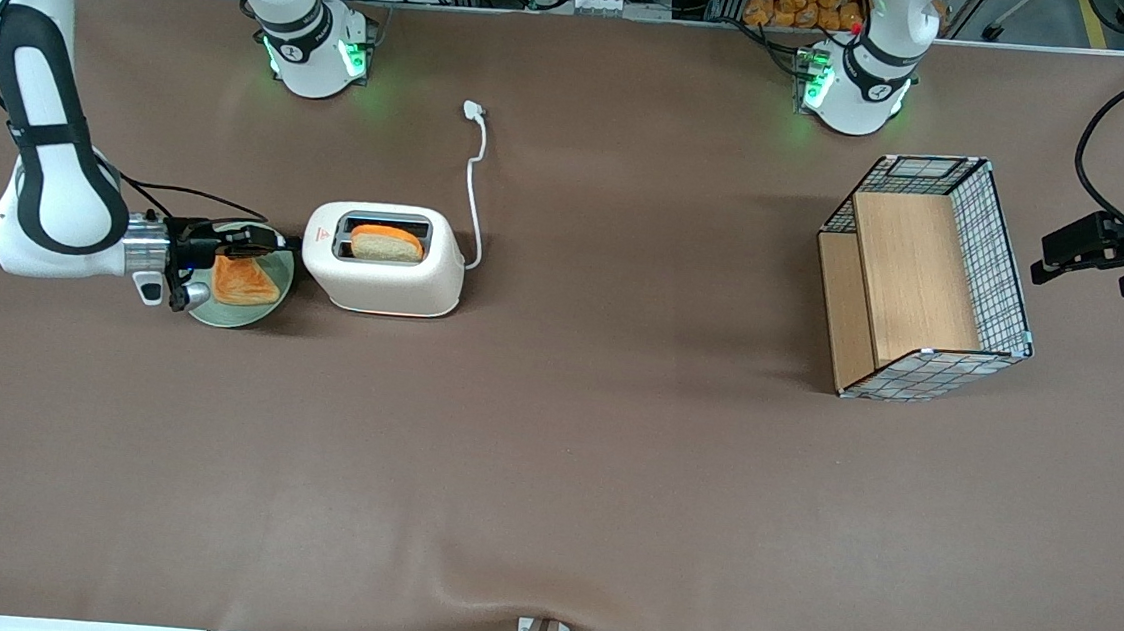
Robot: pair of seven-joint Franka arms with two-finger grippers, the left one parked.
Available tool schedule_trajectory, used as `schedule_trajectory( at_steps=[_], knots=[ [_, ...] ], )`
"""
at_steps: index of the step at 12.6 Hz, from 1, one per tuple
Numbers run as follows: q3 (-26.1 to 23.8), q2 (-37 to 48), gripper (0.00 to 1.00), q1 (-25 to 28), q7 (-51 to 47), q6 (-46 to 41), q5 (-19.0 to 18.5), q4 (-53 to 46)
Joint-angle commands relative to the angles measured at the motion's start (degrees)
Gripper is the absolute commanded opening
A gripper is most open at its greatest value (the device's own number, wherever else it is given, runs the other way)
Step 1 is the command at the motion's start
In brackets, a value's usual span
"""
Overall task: Press toaster button with right arm
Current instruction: 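Push the toaster lever down with the right gripper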
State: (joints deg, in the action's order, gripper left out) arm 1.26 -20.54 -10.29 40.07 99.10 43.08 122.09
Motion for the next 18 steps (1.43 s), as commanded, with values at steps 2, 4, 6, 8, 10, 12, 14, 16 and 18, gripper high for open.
schedule_trajectory(
  at_steps=[2,4,6,8,10,12,14,16,18],
  knots=[
    [0.1,-3.2,0.00,-0.2,4.6,1.7,2.3,1.0],
    [0.1,-5.3,0.00,-0.1,5.0,2.0,4.4,0.9],
    [0.0,-6.5,0.00,0.4,6.1,3.7,5.4,1.0],
    [0.0,-7.9,0.00,0.4,7.2,4.7,6.2,0.9],
    [0.0,-8.3,0.00,0.5,7.5,4.7,7.1,1.0],
    [0.1,-8.1,0.00,0.5,7.5,4.4,7.1,0.8],
    [0.1,-7.3,0.00,0.3,7.4,3.6,7.1,0.5],
    [0.3,-6.8,0.00,-0.1,6.8,1.5,6.8,-0.4],
    [0.4,-5.2,0.00,-0.6,6.6,1.2,6.3,-1.3]
  ],
)
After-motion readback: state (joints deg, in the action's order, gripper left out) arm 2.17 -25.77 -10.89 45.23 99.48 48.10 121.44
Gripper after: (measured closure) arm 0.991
